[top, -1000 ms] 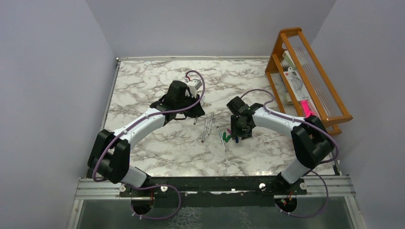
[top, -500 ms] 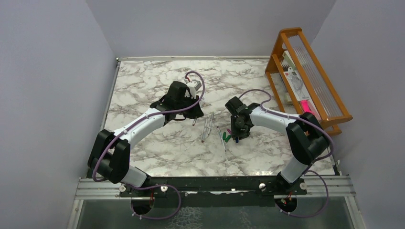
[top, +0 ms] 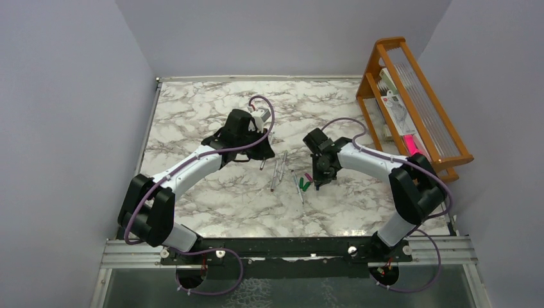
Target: Insert the pens into the pen caps
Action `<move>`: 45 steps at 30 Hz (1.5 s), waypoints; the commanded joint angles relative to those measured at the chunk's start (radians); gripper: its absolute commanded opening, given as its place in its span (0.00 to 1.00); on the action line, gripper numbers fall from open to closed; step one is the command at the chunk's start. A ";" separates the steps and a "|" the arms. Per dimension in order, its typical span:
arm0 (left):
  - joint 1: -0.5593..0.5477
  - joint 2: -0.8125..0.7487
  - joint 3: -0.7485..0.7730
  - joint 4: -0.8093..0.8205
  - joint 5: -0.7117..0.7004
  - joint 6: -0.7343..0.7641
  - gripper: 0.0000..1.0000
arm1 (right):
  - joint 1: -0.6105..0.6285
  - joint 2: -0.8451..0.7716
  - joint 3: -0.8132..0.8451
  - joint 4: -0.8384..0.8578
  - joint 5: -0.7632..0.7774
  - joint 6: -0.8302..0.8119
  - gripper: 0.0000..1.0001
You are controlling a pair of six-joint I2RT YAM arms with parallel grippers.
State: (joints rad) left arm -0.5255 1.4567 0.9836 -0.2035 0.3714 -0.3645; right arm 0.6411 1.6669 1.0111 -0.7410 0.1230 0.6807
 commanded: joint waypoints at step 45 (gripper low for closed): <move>-0.134 0.048 0.041 0.572 0.451 -0.422 0.00 | -0.003 -0.521 0.134 0.428 0.099 0.034 0.01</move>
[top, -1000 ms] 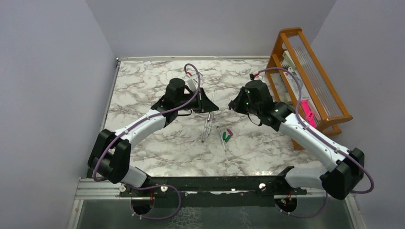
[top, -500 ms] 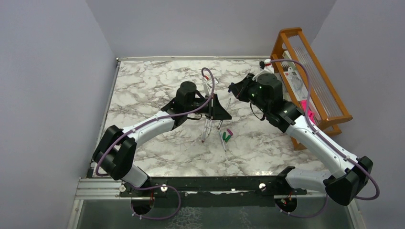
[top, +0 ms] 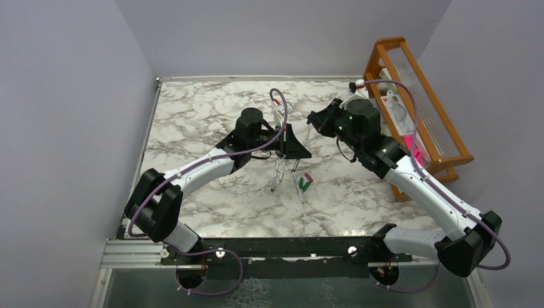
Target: Insert the pens into the pen caps
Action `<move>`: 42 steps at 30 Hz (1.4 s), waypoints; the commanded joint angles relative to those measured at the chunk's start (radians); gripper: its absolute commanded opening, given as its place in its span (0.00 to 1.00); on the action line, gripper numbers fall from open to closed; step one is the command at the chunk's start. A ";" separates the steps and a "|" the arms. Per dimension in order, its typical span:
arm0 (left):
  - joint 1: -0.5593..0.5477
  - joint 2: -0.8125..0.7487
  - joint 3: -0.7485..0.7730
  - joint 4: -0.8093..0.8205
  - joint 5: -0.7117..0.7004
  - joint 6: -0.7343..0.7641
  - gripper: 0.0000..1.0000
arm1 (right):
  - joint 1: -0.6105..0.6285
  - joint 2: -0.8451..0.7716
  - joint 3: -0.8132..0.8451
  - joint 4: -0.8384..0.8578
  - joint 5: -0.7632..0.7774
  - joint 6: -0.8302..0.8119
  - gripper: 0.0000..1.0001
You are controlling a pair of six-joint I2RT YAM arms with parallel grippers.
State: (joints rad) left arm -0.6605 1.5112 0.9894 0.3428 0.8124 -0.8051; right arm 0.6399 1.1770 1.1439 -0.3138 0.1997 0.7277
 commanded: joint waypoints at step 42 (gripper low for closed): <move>0.001 0.000 0.045 0.007 -0.012 0.038 0.00 | -0.002 -0.070 -0.043 -0.038 -0.017 -0.021 0.01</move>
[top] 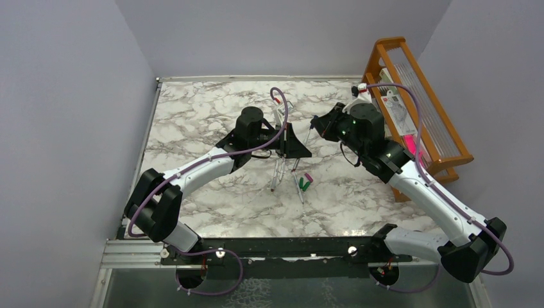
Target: Insert the pens into the pen caps
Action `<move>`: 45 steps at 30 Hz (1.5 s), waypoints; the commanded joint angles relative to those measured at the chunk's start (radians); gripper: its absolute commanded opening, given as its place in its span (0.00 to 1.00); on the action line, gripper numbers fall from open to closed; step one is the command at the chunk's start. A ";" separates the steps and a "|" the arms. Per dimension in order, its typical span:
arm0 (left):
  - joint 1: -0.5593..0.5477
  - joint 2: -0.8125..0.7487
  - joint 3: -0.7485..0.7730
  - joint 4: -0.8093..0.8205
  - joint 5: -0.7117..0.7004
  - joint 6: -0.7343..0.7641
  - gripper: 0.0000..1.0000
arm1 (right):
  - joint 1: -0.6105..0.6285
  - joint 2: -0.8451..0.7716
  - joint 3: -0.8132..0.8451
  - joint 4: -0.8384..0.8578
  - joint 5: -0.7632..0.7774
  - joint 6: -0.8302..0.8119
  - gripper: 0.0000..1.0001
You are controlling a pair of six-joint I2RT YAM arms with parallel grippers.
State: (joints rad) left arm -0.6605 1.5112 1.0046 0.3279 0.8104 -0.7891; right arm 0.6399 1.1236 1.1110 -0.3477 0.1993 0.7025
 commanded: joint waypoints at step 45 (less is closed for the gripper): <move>0.001 0.085 0.210 0.022 -0.085 0.054 0.00 | -0.002 -0.032 -0.119 -0.040 -0.207 0.045 0.01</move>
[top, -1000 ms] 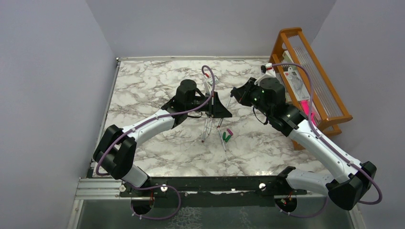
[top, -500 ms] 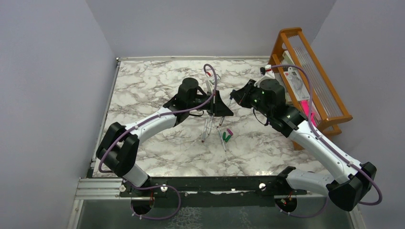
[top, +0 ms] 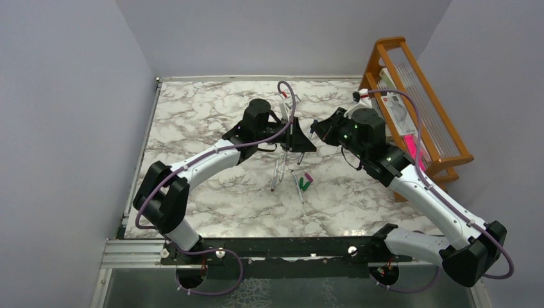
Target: Insert the pens into the pen caps
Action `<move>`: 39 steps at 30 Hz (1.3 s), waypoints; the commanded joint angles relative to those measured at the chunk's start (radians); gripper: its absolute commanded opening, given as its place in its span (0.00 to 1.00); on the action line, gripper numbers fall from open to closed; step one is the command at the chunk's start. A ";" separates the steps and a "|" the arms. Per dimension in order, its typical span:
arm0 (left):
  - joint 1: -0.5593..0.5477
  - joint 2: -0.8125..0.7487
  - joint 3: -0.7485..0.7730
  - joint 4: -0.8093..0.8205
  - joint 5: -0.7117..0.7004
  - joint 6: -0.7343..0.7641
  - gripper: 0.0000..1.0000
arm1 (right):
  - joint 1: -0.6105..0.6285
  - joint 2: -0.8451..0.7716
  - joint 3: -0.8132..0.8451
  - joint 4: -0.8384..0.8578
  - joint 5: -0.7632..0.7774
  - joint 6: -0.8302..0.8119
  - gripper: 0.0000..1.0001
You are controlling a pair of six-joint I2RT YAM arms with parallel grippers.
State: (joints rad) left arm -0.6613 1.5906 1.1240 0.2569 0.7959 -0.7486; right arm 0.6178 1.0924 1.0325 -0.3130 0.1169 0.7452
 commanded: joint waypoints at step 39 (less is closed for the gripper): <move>0.040 0.077 0.205 -0.040 -0.084 0.145 0.00 | 0.020 0.023 0.097 -0.228 -0.122 -0.040 0.14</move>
State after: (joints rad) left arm -0.6518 1.7344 1.3449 0.1352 0.8661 -0.6868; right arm 0.5716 1.1015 1.0679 -0.3267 0.1520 0.7303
